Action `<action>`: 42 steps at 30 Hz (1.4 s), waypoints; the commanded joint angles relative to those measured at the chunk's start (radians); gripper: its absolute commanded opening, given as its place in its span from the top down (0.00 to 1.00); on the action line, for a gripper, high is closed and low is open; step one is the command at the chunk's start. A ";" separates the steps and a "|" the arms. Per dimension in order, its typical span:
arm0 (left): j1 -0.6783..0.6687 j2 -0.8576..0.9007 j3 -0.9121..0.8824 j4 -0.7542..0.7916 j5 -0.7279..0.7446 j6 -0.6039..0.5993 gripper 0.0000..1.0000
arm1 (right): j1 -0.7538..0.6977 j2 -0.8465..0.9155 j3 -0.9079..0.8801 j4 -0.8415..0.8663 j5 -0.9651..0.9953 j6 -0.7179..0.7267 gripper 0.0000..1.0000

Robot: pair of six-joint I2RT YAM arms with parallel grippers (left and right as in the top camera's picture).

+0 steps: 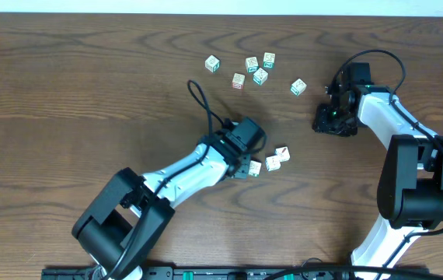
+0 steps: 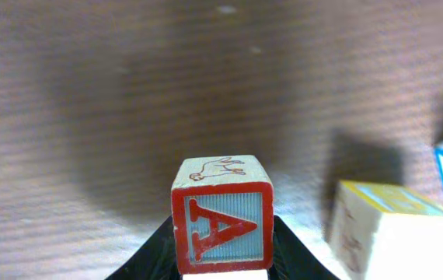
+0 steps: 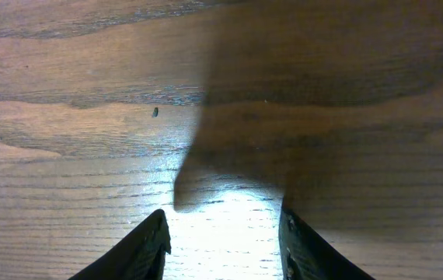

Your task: Lift 5 blocks

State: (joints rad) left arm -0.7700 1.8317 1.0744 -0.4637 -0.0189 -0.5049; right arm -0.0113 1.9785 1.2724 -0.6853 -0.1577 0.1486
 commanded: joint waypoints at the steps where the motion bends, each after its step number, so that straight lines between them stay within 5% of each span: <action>1: -0.044 0.020 -0.036 -0.014 0.035 -0.032 0.75 | 0.006 0.004 0.003 0.001 -0.005 -0.008 0.57; 5: -0.056 0.020 -0.036 -0.014 0.033 -0.032 0.71 | 0.006 0.004 0.003 0.001 -0.005 -0.008 0.57; 15: -0.056 0.020 -0.036 -0.015 0.033 -0.032 0.39 | 0.006 0.004 0.003 0.001 -0.005 -0.009 0.57; 35: -0.095 -0.020 -0.036 -0.119 0.037 -0.059 0.38 | 0.006 0.004 0.003 0.008 -0.004 -0.027 0.56; 37: -0.116 -0.028 -0.036 -0.119 0.037 -0.076 0.42 | 0.006 0.004 0.003 0.008 -0.004 -0.027 0.56; 40: -0.145 -0.029 -0.036 -0.118 0.037 -0.099 0.69 | 0.006 0.004 0.003 0.009 -0.005 -0.027 0.56; 42: -0.155 -0.029 -0.036 -0.115 0.037 -0.104 0.77 | 0.006 0.004 0.003 0.009 -0.005 -0.027 0.56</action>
State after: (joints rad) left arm -0.9131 1.8229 1.0531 -0.5766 0.0177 -0.5854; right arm -0.0113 1.9785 1.2724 -0.6796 -0.1577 0.1360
